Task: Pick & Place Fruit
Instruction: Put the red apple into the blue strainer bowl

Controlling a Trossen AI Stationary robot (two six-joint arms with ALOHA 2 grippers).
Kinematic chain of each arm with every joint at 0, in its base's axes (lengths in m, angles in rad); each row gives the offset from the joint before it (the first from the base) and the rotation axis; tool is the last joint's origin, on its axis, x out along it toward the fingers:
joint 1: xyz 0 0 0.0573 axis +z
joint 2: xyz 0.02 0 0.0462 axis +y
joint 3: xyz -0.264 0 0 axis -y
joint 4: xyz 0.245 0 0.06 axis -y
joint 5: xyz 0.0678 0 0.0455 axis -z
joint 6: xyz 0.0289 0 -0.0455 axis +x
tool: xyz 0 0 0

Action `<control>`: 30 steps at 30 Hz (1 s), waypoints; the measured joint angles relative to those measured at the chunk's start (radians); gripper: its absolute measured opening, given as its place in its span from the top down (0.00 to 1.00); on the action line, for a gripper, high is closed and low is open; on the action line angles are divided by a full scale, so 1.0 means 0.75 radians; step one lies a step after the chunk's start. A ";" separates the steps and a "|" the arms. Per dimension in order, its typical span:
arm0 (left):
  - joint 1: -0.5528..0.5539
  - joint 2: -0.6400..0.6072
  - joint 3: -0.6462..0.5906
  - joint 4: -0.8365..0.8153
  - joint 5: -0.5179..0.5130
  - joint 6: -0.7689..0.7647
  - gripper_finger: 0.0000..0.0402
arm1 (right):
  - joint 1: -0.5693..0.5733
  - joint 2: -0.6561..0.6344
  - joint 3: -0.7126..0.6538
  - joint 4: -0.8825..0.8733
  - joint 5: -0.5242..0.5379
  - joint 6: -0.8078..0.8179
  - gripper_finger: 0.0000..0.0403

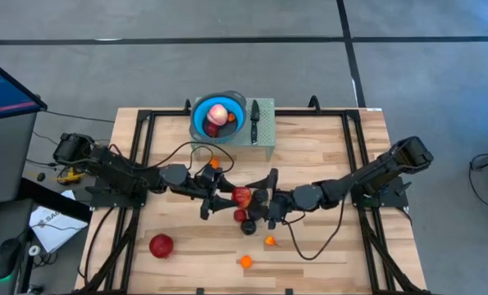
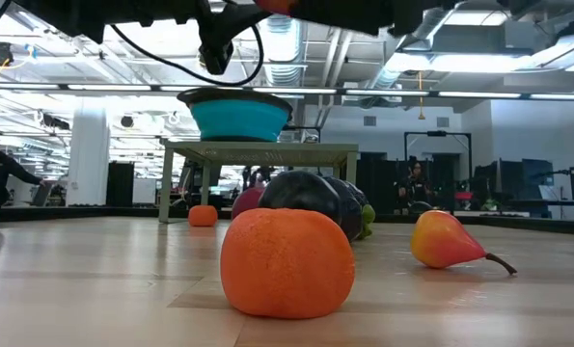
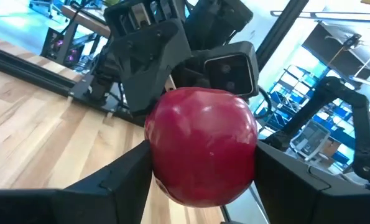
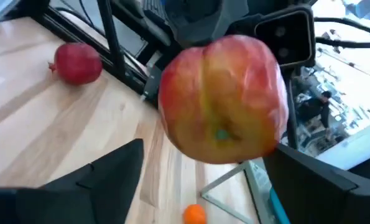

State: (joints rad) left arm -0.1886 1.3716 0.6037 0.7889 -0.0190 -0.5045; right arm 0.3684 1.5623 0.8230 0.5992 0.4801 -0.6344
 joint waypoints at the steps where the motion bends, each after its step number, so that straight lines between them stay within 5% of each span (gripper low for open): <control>1: 0.001 0.000 0.000 0.001 0.000 0.000 0.39 | 0.003 0.000 -0.001 0.025 0.001 -0.008 0.17; 8: 0.001 -0.002 0.001 0.014 -0.009 0.002 0.39 | 0.003 0.030 0.000 0.205 0.050 -0.041 0.13; 21: 0.001 -0.001 0.000 0.011 -0.001 0.004 0.37 | -0.004 0.029 0.001 0.213 -0.008 -0.070 0.31; 30: 0.001 0.001 -0.002 0.030 -0.002 -0.001 0.36 | -0.017 0.028 0.001 0.212 -0.035 -0.212 0.23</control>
State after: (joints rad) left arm -0.1875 1.3720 0.6022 0.8114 -0.0205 -0.5055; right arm 0.3553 1.5829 0.8238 0.7586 0.4538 -0.7931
